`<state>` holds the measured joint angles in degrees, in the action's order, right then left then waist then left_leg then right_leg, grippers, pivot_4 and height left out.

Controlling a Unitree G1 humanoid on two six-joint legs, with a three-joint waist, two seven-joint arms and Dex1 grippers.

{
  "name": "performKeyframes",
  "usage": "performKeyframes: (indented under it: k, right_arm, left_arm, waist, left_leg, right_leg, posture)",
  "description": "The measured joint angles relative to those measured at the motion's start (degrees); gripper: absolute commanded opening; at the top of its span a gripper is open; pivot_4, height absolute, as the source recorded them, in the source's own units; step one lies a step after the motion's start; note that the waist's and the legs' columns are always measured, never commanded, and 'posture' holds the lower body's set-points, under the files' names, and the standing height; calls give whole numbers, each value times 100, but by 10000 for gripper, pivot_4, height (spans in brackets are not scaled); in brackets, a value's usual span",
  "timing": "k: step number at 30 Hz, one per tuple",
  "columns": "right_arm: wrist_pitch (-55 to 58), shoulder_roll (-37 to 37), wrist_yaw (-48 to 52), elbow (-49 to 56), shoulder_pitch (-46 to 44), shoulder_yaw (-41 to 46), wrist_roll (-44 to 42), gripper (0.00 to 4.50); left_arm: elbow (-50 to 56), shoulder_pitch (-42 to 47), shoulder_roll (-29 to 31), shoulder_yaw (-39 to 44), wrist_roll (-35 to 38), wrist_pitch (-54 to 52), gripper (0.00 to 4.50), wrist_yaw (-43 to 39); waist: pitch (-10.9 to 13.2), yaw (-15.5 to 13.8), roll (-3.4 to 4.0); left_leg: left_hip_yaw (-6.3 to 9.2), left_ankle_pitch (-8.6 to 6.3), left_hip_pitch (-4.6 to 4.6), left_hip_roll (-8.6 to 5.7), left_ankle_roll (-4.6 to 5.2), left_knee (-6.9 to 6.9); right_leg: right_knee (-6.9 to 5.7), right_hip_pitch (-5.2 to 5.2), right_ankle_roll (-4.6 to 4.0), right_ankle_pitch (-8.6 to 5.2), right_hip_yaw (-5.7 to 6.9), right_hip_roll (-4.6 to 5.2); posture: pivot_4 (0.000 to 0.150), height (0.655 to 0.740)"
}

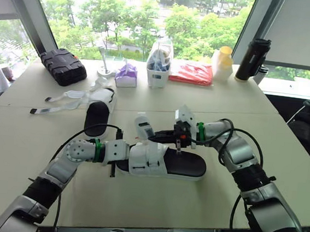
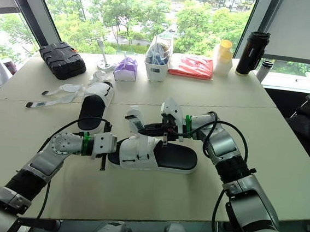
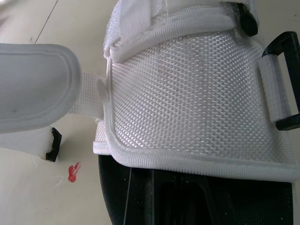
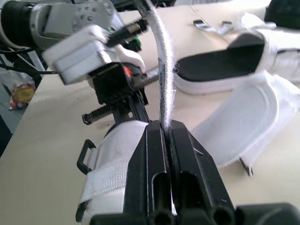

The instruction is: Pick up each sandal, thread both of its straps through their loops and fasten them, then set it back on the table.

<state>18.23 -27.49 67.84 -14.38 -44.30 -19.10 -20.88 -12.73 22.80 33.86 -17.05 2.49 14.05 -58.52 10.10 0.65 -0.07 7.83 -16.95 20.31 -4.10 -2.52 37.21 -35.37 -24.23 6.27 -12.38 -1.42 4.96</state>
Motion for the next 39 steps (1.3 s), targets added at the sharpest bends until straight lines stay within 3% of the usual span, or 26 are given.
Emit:
performKeyframes:
  k: [11, 14, 21, 30, 39]
  right_arm:
    - [327, 50, 66, -336, -33, 13, 275, 356]
    - [485, 25, 72, -344, -9, 12, 382, 8160]
    - [681, 21, -130, -577, -16, 164, 617, 42801]
    - [562, 603, -750, -1888, -577, 269, 1128, 42801]
    - [-494, 866, -1166, -3190, -958, 193, 1965, 42801]
  left_arm:
    - [138, -22, -1, 1, -64, -135, 0, 4]
    - [161, -31, -1, 2, -71, -157, 0, 5]
    - [207, -66, -1, 17, -71, -219, 0, 5]
    - [222, -106, -10, 54, -74, -255, 0, 5]
    - [294, -148, -18, 78, -73, -324, 0, 7]
  waist:
    - [-2, 6, 2]
    - [-5, 6, 5]
    - [-15, 13, 12]
    - [-34, 31, 18]
    - [-36, 36, 20]
  left_leg:
    - [-1, 0, 0, 0, 0, 0]
    - [-1, 0, 0, 0, 0, -1]
    - [-3, 0, -1, 0, 0, -5]
    - [-3, 0, -3, -1, 0, -7]
    - [-8, 0, -1, -4, 0, -12]
  right_leg:
    - [0, 0, 1, 0, 0, 0]
    - [1, 0, 1, 0, 0, 0]
    - [2, 0, 1, -1, 0, 0]
    - [2, -2, 0, -1, 0, -1]
    - [1, -4, 0, -1, 0, -2]
  posture:
    - [1500, 7400]
    - [1500, 7400]
    - [1500, 7400]
    - [1500, 7400]
    - [1500, 7400]
